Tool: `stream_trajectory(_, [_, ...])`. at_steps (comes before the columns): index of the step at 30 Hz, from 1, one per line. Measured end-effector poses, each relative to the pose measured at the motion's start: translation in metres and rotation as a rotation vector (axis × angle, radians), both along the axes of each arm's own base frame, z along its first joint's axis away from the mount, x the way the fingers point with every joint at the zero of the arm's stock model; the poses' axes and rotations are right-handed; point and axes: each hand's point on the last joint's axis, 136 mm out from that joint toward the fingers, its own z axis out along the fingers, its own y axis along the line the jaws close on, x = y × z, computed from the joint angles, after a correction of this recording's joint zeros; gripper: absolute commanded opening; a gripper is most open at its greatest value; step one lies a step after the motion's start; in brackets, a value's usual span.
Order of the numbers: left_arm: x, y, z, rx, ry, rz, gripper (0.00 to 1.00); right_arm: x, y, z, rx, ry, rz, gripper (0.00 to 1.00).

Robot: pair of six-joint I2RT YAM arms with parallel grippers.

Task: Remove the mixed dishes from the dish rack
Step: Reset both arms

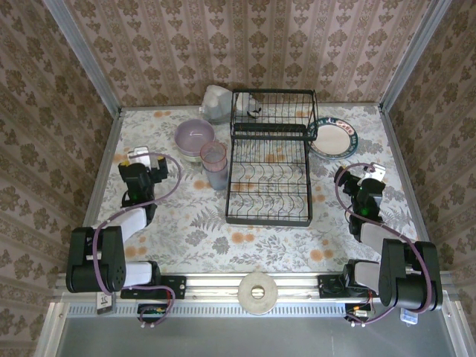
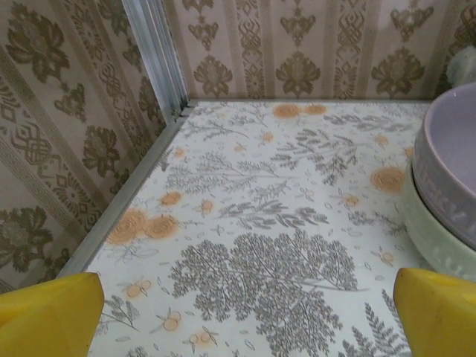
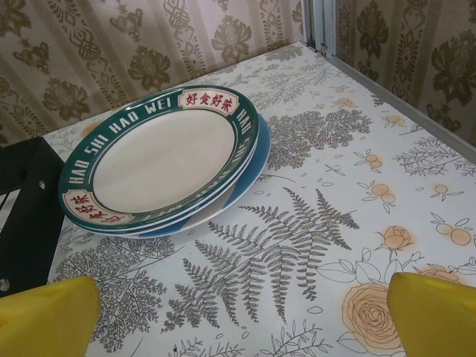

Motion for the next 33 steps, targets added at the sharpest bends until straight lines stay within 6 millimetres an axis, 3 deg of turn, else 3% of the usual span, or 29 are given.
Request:
stream_trajectory(4, [-0.005, -0.002, -0.013, 0.000, 0.004, -0.010, 1.00, 0.000, 0.000, 0.001, -0.007, 0.001, 0.003, 1.00])
stream_trajectory(12, [-0.010, -0.018, -0.080, 0.069, 0.117, -0.042, 1.00, -0.004, -0.004, 0.009, -0.032, -0.011, -0.025, 1.00])
stream_trajectory(17, [-0.002, -0.016, -0.068, 0.076, 0.075, -0.034, 1.00, -0.004, -0.002, 0.011, -0.045, -0.012, -0.019, 1.00])
stream_trajectory(22, [0.000, -0.012, -0.065, 0.075, 0.066, -0.025, 1.00, 0.005, 0.007, -0.003, -0.053, 0.040, 0.027, 1.00])
stream_trajectory(29, [0.000, -0.012, -0.065, 0.074, 0.066, -0.025, 1.00, 0.036, 0.056, -0.017, -0.130, 0.070, 0.211, 1.00])
stream_trajectory(33, [0.000, -0.012, -0.065, 0.075, 0.066, -0.025, 1.00, 0.044, 0.078, -0.038, -0.188, 0.108, 0.289, 1.00])
